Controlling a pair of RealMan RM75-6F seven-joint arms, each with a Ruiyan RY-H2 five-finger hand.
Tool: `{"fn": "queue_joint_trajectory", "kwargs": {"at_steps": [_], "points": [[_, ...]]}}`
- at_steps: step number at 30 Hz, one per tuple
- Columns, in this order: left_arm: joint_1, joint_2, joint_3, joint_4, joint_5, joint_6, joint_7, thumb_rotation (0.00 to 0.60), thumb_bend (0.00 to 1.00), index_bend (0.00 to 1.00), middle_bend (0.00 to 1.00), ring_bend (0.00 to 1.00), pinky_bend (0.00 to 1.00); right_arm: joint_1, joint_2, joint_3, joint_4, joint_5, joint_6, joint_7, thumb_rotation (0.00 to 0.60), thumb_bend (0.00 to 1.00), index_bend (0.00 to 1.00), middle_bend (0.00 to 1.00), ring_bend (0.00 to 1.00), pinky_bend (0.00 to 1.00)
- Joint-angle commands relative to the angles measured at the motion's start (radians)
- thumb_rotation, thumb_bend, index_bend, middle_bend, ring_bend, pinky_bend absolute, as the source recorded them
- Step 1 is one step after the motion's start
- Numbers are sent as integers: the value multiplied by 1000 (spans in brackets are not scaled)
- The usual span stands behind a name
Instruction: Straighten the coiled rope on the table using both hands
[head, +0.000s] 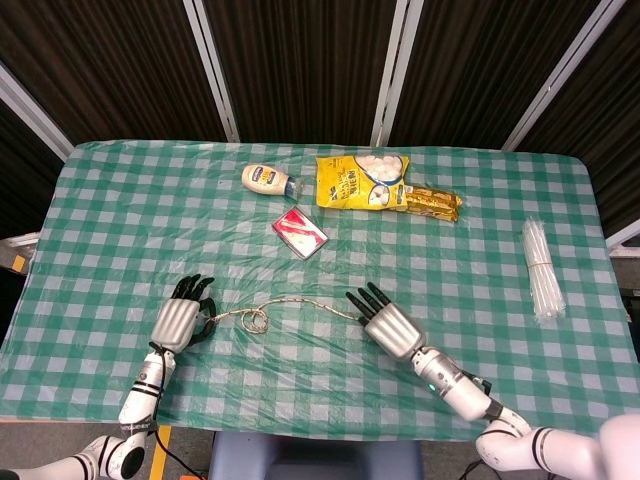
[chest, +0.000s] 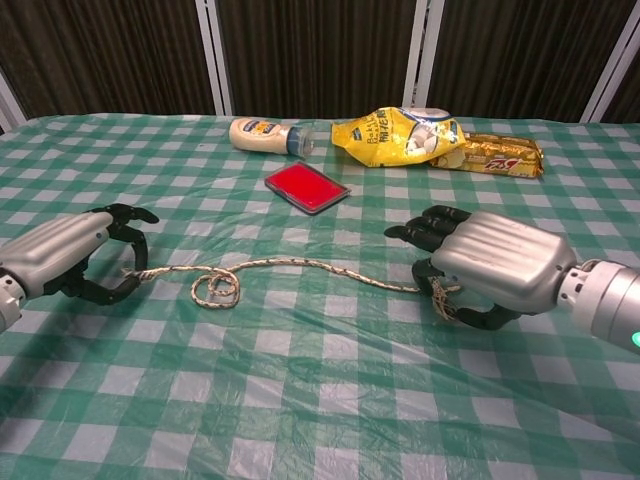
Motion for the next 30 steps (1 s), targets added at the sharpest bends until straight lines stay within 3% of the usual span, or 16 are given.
{"fn": "queue_joint_trajectory", "kwargs": {"at_steps": [1,11,30], "points": [[0,-1,-1,1,-2,-2,-1,600,469,643,121,10,89,6,-9,-5,11,9,-1,1,600,412,539,0,0,0],[-2,-2,0,6,-4,-7,-4,600,472,645,122,11,89,21,-28,-11,35,45,-4,-4,600,416,591,0,0,0],[1,4,-3,11,-7,-2,-7,600,480,651,122,11,89,25,-41,-29,51,74,32,-27,600,539,772,38,0,0]]}}
